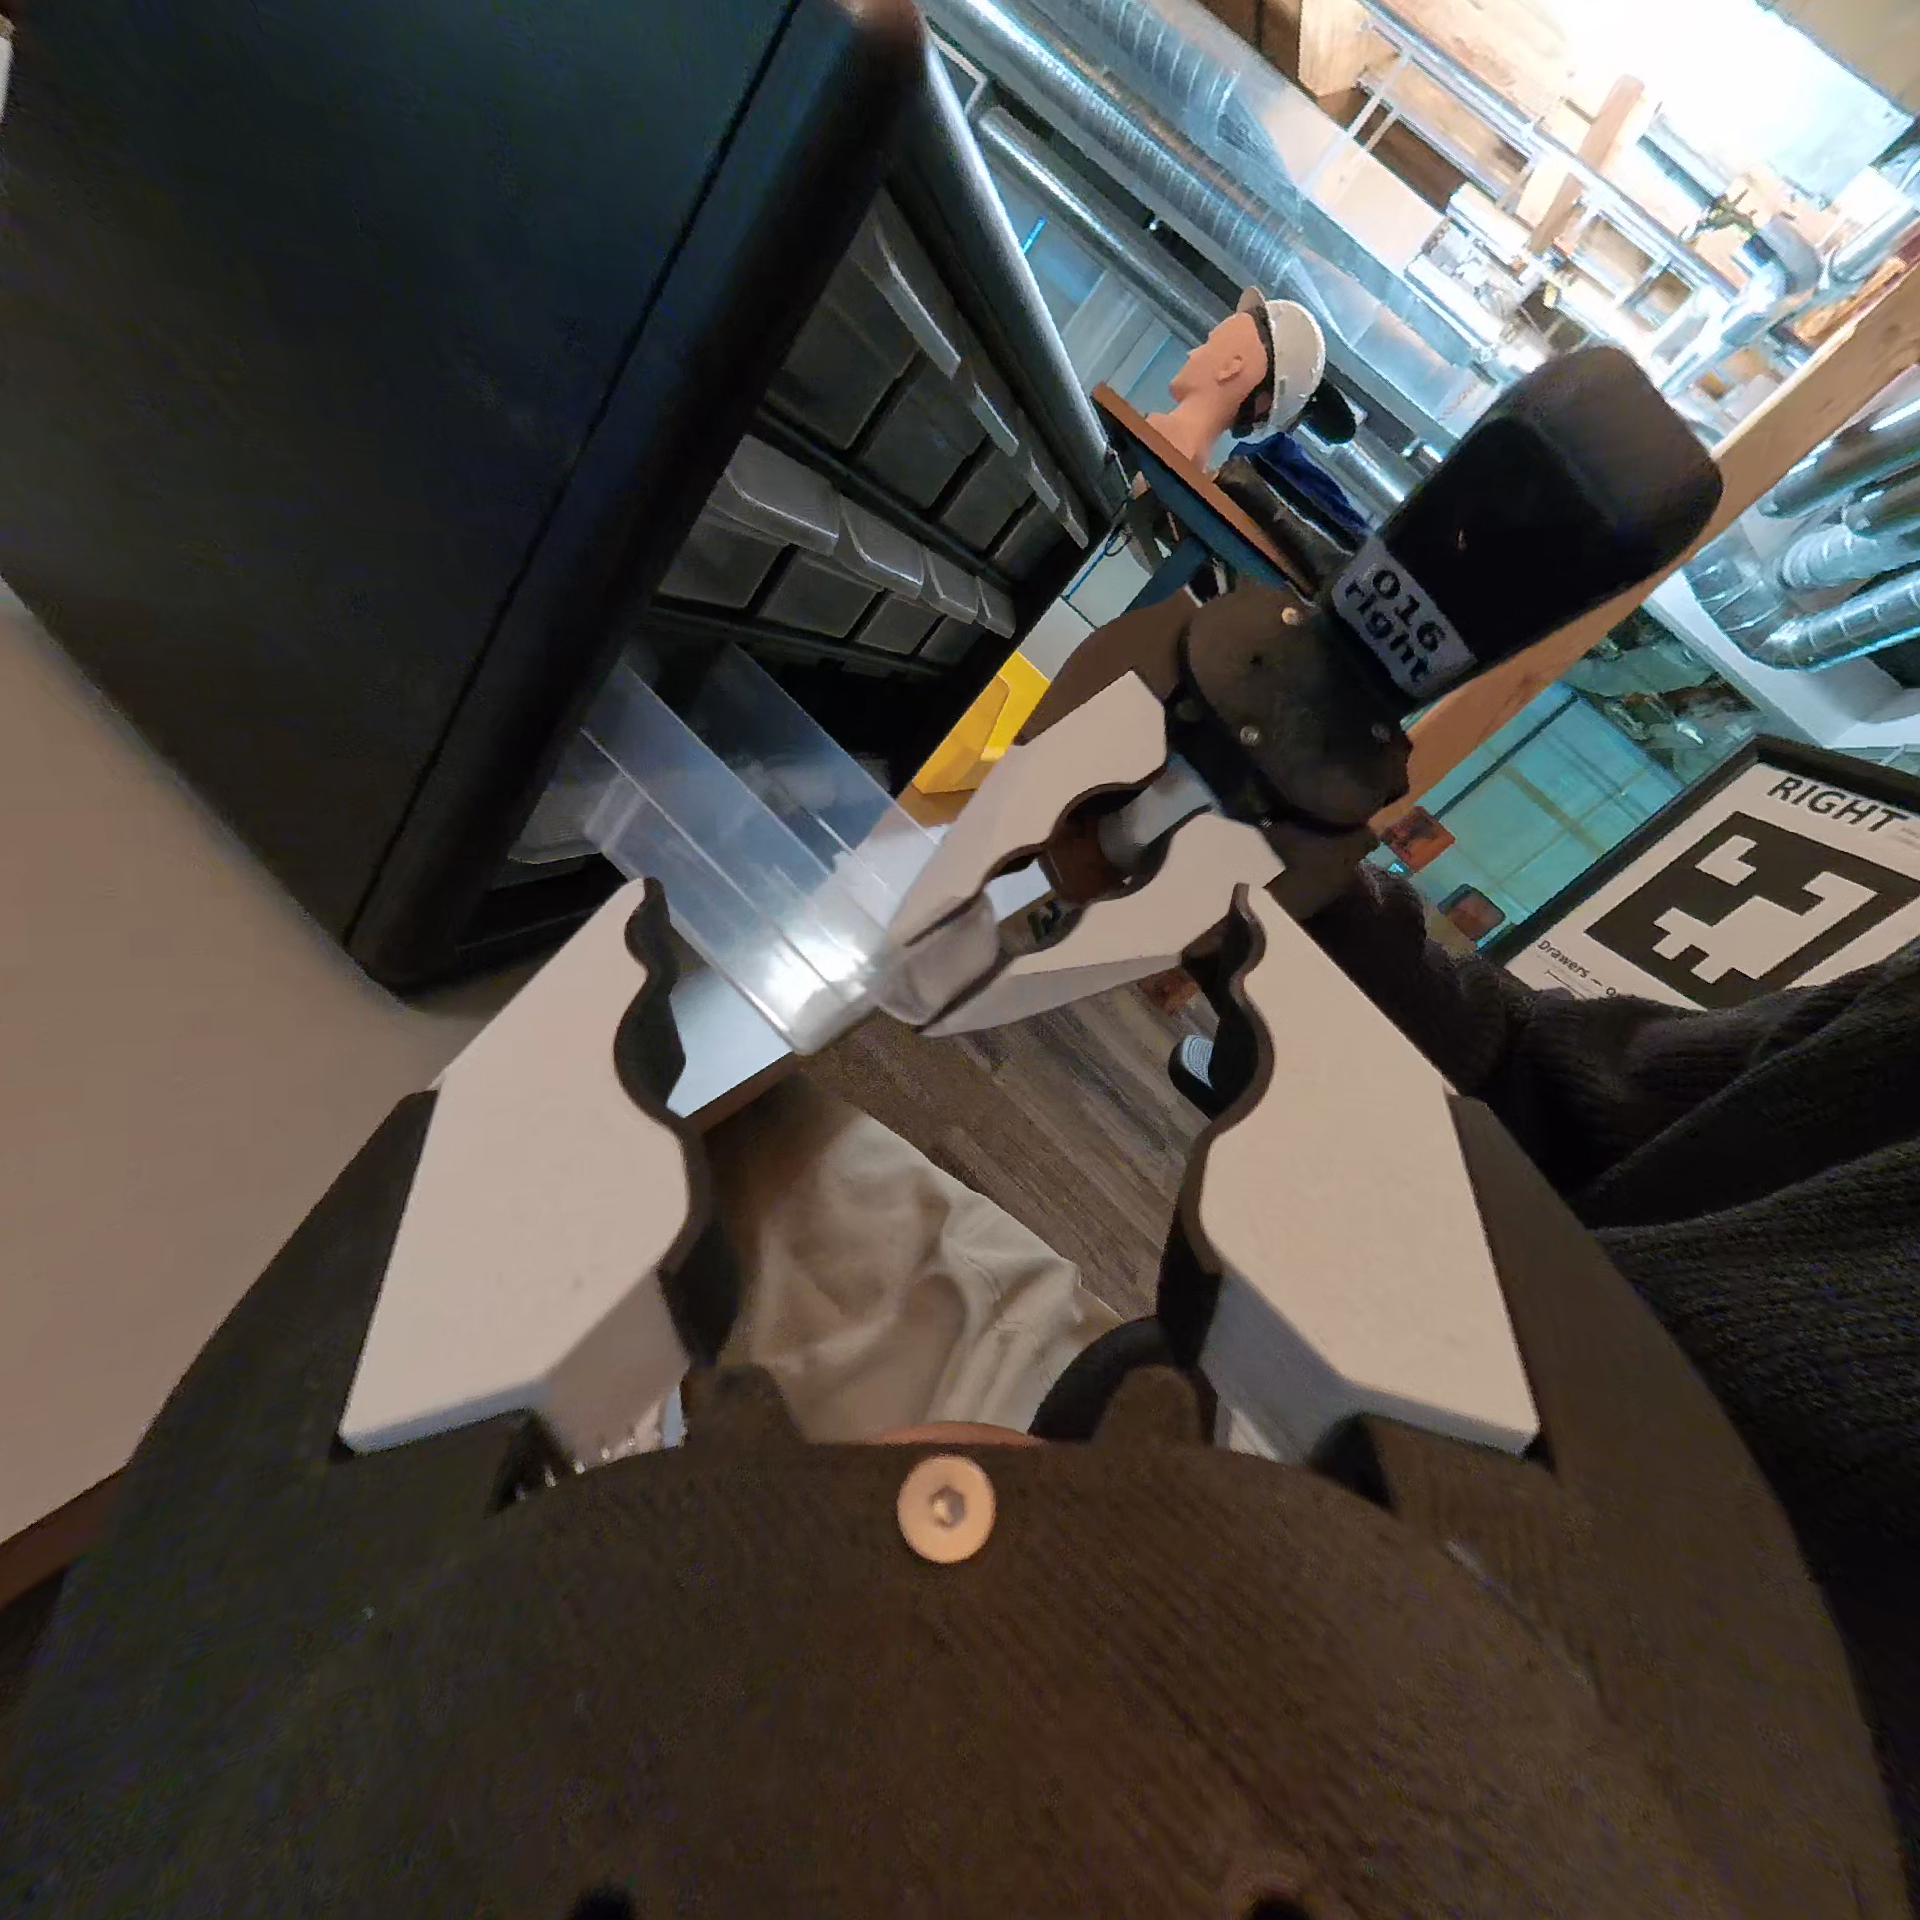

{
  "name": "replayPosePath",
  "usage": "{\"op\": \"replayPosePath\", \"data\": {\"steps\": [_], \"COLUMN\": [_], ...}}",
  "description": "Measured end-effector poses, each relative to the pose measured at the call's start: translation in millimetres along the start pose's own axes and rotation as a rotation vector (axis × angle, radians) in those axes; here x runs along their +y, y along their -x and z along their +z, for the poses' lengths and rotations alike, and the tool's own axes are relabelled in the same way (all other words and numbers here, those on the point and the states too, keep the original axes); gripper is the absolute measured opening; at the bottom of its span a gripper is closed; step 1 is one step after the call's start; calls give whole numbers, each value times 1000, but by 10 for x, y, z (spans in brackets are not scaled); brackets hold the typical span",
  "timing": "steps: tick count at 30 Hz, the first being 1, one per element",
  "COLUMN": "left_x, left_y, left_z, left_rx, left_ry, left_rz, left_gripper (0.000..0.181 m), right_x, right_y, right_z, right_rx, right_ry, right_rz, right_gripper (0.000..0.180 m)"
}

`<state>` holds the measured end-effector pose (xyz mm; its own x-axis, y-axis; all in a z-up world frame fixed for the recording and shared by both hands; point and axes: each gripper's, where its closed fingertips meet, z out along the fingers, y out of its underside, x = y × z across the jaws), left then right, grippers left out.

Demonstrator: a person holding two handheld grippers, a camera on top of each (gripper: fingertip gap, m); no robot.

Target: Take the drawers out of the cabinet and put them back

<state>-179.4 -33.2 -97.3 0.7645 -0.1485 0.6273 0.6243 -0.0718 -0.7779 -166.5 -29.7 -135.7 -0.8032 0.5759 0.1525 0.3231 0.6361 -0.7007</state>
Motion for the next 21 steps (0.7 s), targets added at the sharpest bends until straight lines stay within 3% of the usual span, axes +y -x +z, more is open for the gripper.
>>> {"op": "replayPosePath", "data": {"steps": [3,7,10,14,21], "left_x": [-11,-37,-101,-288,-251], "left_y": [20,38,215,412,478], "left_z": [-6,-22,-90,-251,-246], "left_rx": [-10,-23,-129,-210,-222], "left_ry": [-8,-22,-39,-134,-129], "left_rz": [-3,-1,27,-14,-62], "left_gripper": [103,103,98,94,91], "right_x": [44,-38,-108,-203,-7], "right_y": [-110,-221,-205,159,76], "right_z": [68,-28,-210,-323,40], "right_rx": [79,161,188,20,112], "right_ry": [9,-77,-174,-327,-243], "right_rz": [-20,24,27,57,62], "right_gripper": [17,47,36,0,0]}}
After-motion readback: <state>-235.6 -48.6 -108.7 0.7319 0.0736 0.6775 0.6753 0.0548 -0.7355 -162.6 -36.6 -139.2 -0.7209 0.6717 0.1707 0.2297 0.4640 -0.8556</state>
